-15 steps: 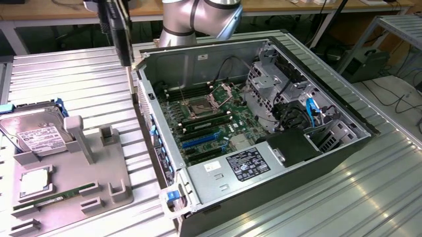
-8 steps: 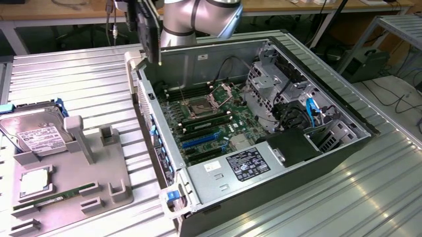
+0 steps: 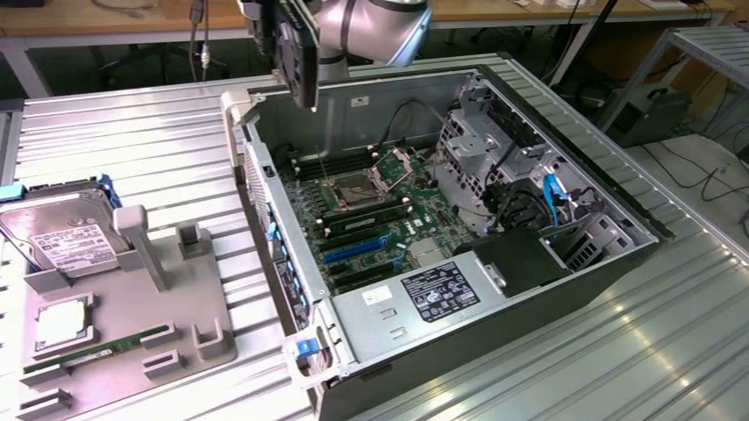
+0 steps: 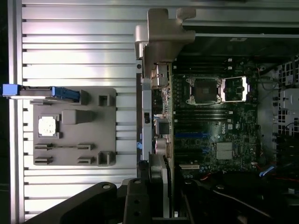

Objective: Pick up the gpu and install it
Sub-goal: 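Pick up the gpu and move the gpu toward the slot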

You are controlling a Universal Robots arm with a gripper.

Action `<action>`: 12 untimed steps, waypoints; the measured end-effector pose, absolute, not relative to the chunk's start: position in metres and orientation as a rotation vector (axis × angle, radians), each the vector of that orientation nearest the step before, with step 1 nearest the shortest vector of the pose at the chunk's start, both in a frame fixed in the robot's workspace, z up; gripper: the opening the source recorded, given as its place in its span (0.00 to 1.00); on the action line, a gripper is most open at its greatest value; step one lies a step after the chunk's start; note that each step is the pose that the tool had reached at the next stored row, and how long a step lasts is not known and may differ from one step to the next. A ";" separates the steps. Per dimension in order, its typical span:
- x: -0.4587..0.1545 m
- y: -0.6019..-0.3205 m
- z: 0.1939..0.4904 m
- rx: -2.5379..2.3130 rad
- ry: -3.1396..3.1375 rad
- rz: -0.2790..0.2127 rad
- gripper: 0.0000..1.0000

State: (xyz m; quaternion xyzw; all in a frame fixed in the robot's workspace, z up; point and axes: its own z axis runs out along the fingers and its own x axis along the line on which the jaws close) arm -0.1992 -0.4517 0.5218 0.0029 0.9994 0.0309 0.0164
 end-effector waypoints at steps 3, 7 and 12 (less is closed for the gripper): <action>-0.190 -0.452 0.522 0.009 3.107 0.096 0.29; -0.179 -0.452 0.521 0.009 3.107 0.096 0.29; -0.161 -0.452 0.520 0.009 3.107 0.096 0.29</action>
